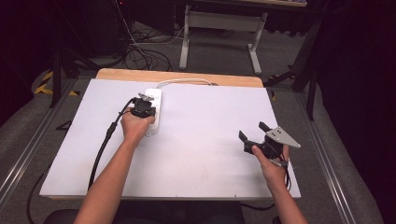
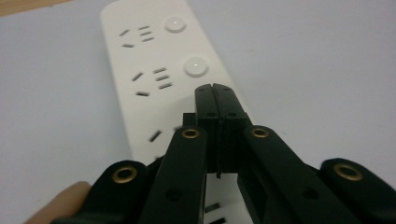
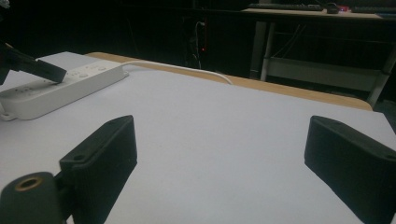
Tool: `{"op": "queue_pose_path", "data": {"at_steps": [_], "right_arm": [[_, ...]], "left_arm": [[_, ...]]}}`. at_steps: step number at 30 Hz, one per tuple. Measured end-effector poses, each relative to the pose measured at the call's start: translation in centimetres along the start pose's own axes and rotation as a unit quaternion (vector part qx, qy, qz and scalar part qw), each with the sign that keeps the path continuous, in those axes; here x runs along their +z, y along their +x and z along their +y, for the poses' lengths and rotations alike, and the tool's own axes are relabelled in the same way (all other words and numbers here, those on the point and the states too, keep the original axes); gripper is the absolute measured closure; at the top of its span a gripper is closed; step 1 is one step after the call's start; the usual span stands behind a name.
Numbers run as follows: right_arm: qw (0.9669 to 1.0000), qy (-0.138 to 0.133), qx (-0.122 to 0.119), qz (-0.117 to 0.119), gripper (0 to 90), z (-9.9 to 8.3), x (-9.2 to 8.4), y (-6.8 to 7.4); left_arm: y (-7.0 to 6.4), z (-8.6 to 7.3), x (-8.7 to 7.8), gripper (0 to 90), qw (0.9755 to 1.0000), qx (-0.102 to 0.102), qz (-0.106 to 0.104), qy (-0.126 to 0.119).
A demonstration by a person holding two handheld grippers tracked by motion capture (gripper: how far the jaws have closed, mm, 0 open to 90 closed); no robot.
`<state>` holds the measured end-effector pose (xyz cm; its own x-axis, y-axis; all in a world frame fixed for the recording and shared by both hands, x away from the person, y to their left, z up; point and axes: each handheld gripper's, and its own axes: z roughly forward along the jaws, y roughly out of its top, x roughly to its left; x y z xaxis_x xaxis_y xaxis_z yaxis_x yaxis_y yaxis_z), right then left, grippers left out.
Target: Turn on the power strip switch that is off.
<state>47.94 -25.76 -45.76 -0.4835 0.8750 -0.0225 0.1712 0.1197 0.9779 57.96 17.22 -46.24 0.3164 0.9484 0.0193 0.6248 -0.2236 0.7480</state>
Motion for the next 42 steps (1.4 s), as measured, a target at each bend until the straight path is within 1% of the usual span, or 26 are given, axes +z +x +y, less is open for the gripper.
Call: {"op": "queue_pose_path", "data": {"at_steps": [1,3,5,10,13,17,18,21,25,29,30,31,33,35,36,37,39,41,42], "right_arm": [[1.0,0.0,0.0,0.0,10.0,0.0,0.0,0.0],[1.0,0.001,0.0,0.0,9.9,0.01,0.03,0.02],[1.0,-0.001,0.0,0.001,9.9,0.03,0.01,0.05],[1.0,0.0,0.002,-0.001,9.9,0.03,-0.01,-0.02],[1.0,0.0,0.002,0.0,9.9,0.02,0.09,0.01],[1.0,0.002,0.001,0.0,9.9,0.03,0.19,0.05],[1.0,0.002,0.002,-0.001,9.9,0.03,0.24,0.1],[1.0,0.001,0.001,0.0,9.9,0.03,0.29,0.14],[1.0,0.002,-0.001,0.001,9.9,0.08,0.31,0.21],[1.0,0.0,-0.001,0.002,9.9,0.14,0.29,0.29],[1.0,-0.002,-0.002,0.003,9.9,0.15,0.22,0.22],[1.0,-0.002,-0.002,0.003,9.9,0.15,0.22,0.22],[1.0,0.0,0.0,0.003,9.9,0.12,0.22,0.13],[1.0,0.001,0.004,0.002,9.9,0.11,0.29,0.05],[1.0,0.003,0.002,0.001,9.9,0.09,0.32,0.0],[1.0,0.003,0.001,0.001,9.9,0.07,0.37,-0.03],[1.0,0.004,0.0,0.001,9.9,0.06,0.4,-0.01],[1.0,0.002,0.001,0.001,9.9,0.08,0.38,0.03],[1.0,0.002,0.001,0.0,9.9,0.09,0.35,0.05]], "left_arm": [[0.08,-0.02,0.03,90.0,0.9999,0.0,0.012,0.0],[0.4,0.03,0.01,90.0,1.0,-0.007,0.006,0.002],[0.24,-0.06,0.0,90.0,1.0,0.004,0.007,0.0],[0.19,-0.07,-0.01,90.0,1.0,0.005,0.007,0.0],[0.12,-0.12,-0.06,90.0,0.9998,0.019,0.01,0.0],[0.09,-0.16,-0.14,90.0,0.9996,0.026,0.008,0.002],[0.04,-0.16,-0.15,90.0,0.9995,0.031,0.01,0.002],[-0.01,-0.15,-0.15,90.0,0.9994,0.033,0.011,0.003],[-0.34,-0.15,-0.12,90.0,0.999,0.038,0.024,0.002],[-0.09,-0.08,-0.15,90.0,0.9995,0.029,0.014,0.005],[0.23,-0.06,-0.15,90.0,0.9998,0.018,0.005,0.004],[0.38,-0.02,-0.14,90.0,0.9999,0.014,0.0,0.004],[0.49,-0.03,-0.1,90.0,0.9999,0.01,-0.005,-0.002],[0.58,0.02,-0.09,90.0,0.9997,0.001,-0.02,-0.012],[0.46,0.02,-0.05,90.0,0.9996,0.002,-0.027,-0.013],[0.29,-0.02,0.05,90.0,0.9996,0.007,-0.025,-0.013],[0.09,0.0,0.06,90.0,0.9998,0.0,-0.018,-0.01],[-0.17,-0.08,0.03,90.0,0.9999,0.004,-0.014,-0.007],[-0.2,-0.09,0.05,90.0,0.9998,0.004,-0.015,-0.008]]}}
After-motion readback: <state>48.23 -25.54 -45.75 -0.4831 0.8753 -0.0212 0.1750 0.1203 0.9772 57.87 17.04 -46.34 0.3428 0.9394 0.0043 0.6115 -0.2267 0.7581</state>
